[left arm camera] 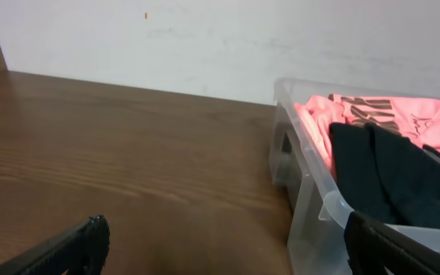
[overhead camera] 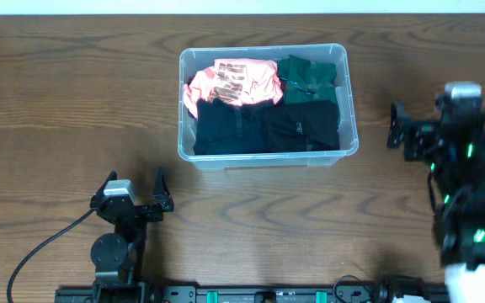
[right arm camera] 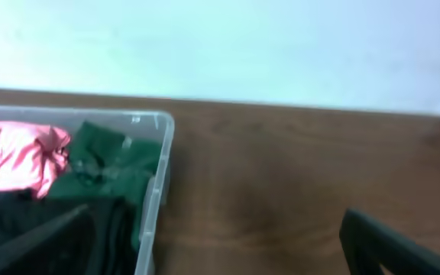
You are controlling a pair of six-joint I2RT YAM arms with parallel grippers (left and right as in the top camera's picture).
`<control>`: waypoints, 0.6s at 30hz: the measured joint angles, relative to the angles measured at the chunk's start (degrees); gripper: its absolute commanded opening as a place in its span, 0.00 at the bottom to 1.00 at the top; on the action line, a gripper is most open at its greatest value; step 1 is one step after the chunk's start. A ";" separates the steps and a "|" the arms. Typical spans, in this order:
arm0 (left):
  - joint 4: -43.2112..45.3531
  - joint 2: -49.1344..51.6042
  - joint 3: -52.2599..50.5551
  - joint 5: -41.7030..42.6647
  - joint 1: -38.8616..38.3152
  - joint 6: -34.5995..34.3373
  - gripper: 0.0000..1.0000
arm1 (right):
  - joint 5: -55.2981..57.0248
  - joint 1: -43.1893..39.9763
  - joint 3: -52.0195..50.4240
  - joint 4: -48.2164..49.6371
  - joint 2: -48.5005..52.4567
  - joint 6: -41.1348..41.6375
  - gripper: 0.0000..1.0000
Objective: Pack container
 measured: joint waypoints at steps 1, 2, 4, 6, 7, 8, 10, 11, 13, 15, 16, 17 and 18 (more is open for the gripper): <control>-0.04 0.00 0.02 0.02 0.00 0.00 0.98 | -0.24 0.00 -4.00 4.74 -3.04 -0.04 0.99; -0.07 0.00 0.02 0.00 0.00 0.00 0.98 | -0.57 0.00 -7.39 7.63 -5.86 -0.04 0.99; -0.11 0.00 0.02 0.00 0.00 0.00 0.98 | -1.42 0.11 -14.93 15.04 -12.00 -0.07 0.99; -0.09 0.00 0.02 0.00 0.00 0.00 0.98 | -2.45 0.22 -21.97 20.55 -17.51 -0.04 0.99; -0.09 0.00 0.02 0.00 0.00 0.02 0.98 | -2.95 0.31 -25.22 22.56 -19.80 -0.02 0.99; -0.09 0.00 0.02 0.00 0.00 0.00 0.98 | -3.23 0.44 -28.28 24.41 -21.84 -0.02 0.99; -0.07 0.00 0.02 -0.02 0.00 0.00 0.98 | -3.80 0.72 -33.73 27.19 -25.44 0.00 0.99; -0.09 0.00 0.02 0.00 0.00 0.00 0.98 | -3.93 0.98 -35.98 28.50 -26.91 0.02 0.99; -0.07 0.00 0.02 0.00 0.00 0.02 0.98 | -4.15 1.53 -39.80 29.86 -30.29 0.00 0.99; -0.09 0.00 0.02 -0.02 0.00 0.00 0.98 | -4.28 1.60 -42.25 30.16 -33.03 0.00 0.99; -0.07 0.00 0.02 -0.02 0.00 0.00 0.98 | -4.26 1.60 -43.28 30.18 -34.27 0.00 0.99; -0.09 0.00 0.02 -0.02 0.00 0.00 0.98 | -4.26 1.60 -44.22 30.18 -35.43 0.00 0.99; -0.09 0.00 0.02 0.00 0.00 0.00 0.98 | -4.26 1.60 -44.83 29.64 -36.44 0.00 0.99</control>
